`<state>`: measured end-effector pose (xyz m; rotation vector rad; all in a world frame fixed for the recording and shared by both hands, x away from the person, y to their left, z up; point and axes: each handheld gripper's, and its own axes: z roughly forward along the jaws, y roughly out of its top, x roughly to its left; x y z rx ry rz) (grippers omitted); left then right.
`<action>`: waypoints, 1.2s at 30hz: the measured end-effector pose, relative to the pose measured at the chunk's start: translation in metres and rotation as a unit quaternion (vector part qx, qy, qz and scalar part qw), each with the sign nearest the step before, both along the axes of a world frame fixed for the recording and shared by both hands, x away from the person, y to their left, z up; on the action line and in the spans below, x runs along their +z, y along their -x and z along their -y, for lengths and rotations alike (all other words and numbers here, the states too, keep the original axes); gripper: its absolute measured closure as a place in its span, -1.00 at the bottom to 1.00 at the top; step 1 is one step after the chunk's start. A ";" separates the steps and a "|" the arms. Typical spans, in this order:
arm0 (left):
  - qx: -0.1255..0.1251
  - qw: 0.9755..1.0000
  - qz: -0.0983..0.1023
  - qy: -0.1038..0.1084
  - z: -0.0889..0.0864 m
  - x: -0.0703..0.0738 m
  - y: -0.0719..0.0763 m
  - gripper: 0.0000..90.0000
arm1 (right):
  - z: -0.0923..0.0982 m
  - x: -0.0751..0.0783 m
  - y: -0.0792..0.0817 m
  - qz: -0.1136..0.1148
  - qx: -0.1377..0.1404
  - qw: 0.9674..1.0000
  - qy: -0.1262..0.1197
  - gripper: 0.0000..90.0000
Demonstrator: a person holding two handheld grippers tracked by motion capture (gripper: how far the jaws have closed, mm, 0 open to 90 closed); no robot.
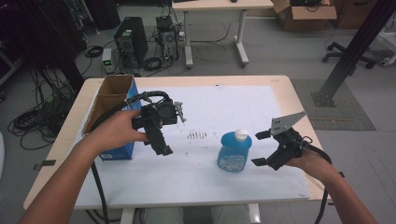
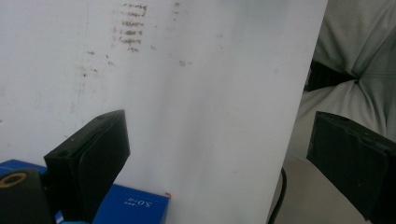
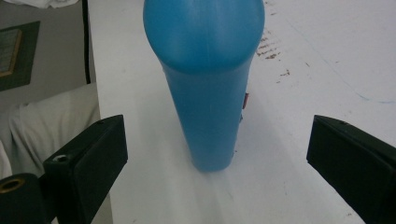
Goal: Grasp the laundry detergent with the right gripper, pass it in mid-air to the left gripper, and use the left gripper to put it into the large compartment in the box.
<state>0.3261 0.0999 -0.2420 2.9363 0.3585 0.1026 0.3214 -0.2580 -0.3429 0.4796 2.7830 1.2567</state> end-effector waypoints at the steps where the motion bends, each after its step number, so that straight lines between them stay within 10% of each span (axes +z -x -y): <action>1: -0.001 1.000 0.000 0.000 0.000 0.000 0.000 -0.86 | 0.000 -0.001 0.000 0.001 -0.001 1.000 -0.002 -0.89; 36: 0.001 1.000 -0.004 -0.001 0.002 -0.003 0.000 -0.86 | 0.004 -0.043 0.001 0.020 -0.022 0.994 -0.106 -0.89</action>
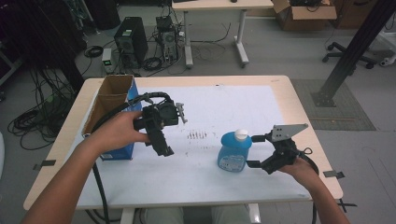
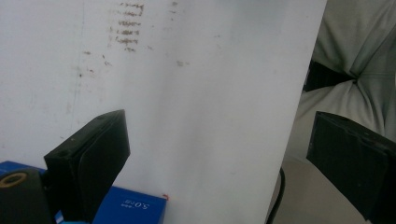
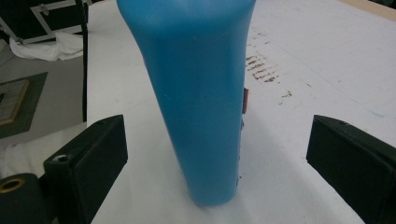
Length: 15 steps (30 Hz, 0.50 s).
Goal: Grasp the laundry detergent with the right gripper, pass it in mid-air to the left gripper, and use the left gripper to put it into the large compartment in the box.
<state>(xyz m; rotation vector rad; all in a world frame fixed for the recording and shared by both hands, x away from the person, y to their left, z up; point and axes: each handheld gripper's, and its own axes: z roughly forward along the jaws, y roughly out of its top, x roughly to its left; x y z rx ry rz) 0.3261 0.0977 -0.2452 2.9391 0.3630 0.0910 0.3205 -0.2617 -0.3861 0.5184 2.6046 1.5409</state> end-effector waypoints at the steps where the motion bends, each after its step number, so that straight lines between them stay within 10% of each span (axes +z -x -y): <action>1: 0.000 1.000 0.000 0.000 0.000 0.000 0.000 -0.86 | -0.001 -0.001 0.000 0.000 0.000 1.000 -0.001 -0.89; 15: 0.000 1.000 -0.003 -0.003 0.000 -0.002 0.000 -0.86 | -0.018 -0.012 -0.003 0.008 0.012 1.000 -0.012 -0.88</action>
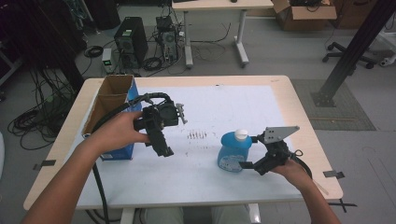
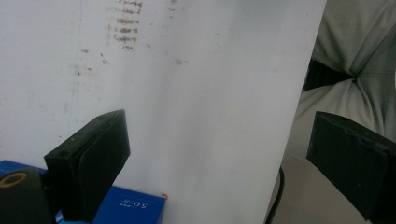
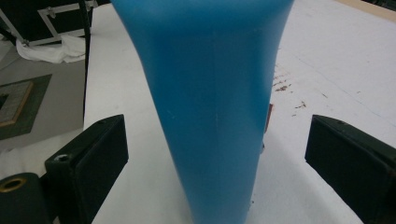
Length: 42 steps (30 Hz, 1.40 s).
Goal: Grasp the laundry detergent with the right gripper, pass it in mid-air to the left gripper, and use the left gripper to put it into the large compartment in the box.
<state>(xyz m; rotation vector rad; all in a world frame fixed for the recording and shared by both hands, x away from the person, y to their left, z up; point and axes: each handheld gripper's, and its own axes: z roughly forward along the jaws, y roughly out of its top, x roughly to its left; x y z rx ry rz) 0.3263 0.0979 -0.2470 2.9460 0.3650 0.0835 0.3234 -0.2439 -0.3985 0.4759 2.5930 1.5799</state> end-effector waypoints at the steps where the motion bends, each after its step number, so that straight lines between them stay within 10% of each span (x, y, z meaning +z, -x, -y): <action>1: 0.000 1.000 0.000 0.000 0.000 0.000 0.000 -0.86 | -0.001 -0.001 0.000 -0.001 -0.001 1.000 -0.001 -0.88; 42: 0.003 1.000 -0.003 0.002 0.000 -0.003 -0.001 -0.86 | -0.017 -0.008 -0.006 -0.001 0.022 0.999 -0.027 -0.31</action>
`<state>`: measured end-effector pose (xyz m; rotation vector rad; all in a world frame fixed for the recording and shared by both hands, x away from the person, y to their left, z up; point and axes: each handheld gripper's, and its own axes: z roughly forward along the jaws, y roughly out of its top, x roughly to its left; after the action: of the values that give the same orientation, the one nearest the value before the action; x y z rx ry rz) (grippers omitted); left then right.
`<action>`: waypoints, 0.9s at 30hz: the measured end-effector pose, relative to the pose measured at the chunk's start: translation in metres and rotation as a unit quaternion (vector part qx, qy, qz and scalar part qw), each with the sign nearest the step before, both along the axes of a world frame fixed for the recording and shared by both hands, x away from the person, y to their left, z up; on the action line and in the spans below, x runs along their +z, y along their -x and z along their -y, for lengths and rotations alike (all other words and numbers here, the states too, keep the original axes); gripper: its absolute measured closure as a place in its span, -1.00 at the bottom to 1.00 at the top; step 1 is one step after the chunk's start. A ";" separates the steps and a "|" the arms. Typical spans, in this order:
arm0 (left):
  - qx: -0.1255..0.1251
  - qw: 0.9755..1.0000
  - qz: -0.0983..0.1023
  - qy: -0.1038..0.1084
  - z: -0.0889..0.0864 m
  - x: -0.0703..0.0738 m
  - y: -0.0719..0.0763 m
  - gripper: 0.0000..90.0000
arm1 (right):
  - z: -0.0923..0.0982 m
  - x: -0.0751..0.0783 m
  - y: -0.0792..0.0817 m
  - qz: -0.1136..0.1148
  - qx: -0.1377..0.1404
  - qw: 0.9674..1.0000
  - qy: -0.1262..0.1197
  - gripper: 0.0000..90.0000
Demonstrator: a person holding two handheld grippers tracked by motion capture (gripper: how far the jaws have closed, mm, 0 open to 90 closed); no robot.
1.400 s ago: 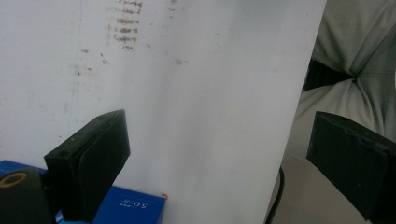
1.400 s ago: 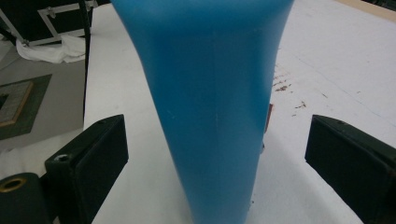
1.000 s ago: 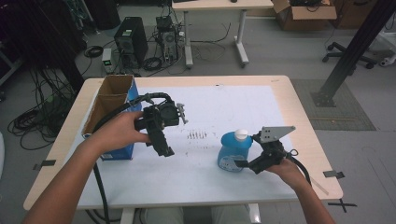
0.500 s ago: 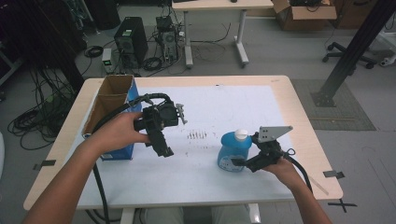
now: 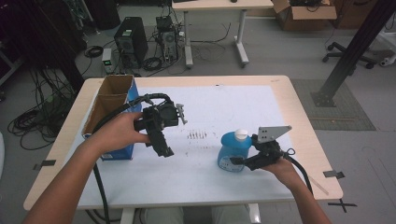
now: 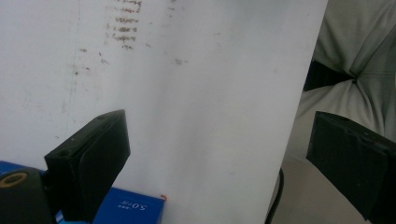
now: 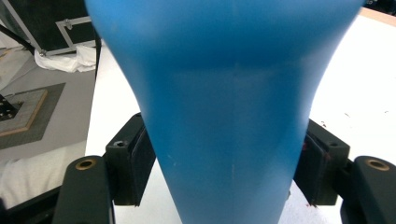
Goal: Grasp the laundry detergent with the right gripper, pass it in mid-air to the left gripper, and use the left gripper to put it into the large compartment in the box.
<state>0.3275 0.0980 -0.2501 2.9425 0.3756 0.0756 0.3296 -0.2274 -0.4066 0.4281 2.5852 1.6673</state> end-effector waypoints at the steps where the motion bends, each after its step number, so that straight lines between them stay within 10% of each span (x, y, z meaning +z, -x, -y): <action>1: 0.000 1.000 0.000 0.000 0.000 0.000 0.000 -0.86 | 0.000 0.000 0.000 0.001 0.000 1.000 0.001 -0.29; 27: 0.003 1.000 0.001 0.001 -0.002 -0.001 -0.002 -0.86 | -0.001 0.002 0.003 0.044 0.000 0.999 0.006 -0.02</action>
<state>0.3298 0.0996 -0.2511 2.9391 0.3852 0.0776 0.3268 -0.2262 -0.4041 0.3465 2.5310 1.6299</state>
